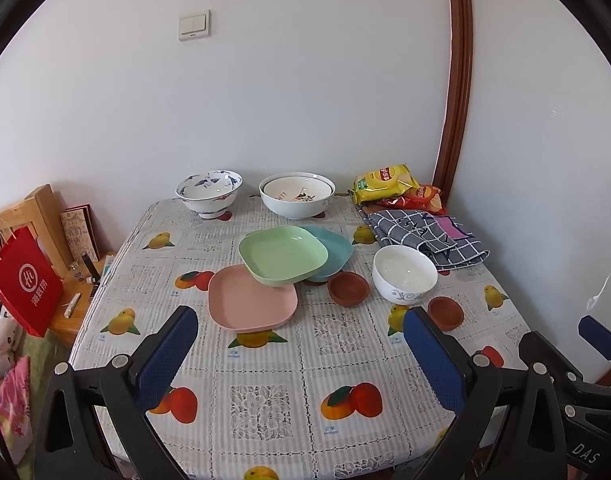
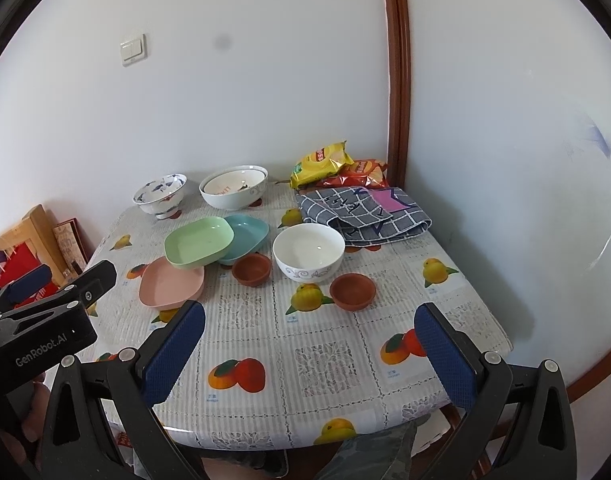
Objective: Organize plates and bowls
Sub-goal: 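Move both grippers toward the rim of the green square plate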
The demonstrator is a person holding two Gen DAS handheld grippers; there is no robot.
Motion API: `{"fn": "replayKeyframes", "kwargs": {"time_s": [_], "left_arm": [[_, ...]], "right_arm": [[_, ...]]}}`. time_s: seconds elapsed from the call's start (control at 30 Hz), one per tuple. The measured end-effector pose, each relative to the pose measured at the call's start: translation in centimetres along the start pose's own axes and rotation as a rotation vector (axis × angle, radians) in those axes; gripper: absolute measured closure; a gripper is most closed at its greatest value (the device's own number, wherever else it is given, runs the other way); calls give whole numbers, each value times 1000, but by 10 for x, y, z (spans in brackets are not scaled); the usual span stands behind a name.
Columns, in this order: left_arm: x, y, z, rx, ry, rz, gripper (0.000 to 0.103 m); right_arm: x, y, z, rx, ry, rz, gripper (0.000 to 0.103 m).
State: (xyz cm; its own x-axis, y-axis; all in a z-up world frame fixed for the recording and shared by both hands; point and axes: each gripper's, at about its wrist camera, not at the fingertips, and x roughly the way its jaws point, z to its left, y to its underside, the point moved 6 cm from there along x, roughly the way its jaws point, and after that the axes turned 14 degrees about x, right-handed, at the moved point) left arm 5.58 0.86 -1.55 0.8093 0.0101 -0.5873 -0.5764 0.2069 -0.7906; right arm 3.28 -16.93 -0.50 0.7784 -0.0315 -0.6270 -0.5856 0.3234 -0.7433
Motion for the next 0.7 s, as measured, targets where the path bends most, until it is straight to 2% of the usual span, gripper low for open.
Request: {"fn": "replayKeyframes", "kwargs": {"time_s": [0.4,0.7], "left_arm": [[32,-20,0,14,20,24,0],[69,-29,18,7,24,62,0]], "right_arm": [[29,-12,4,-19,26,-12,1],[64,-26,16,23,-21,40,1]]}}
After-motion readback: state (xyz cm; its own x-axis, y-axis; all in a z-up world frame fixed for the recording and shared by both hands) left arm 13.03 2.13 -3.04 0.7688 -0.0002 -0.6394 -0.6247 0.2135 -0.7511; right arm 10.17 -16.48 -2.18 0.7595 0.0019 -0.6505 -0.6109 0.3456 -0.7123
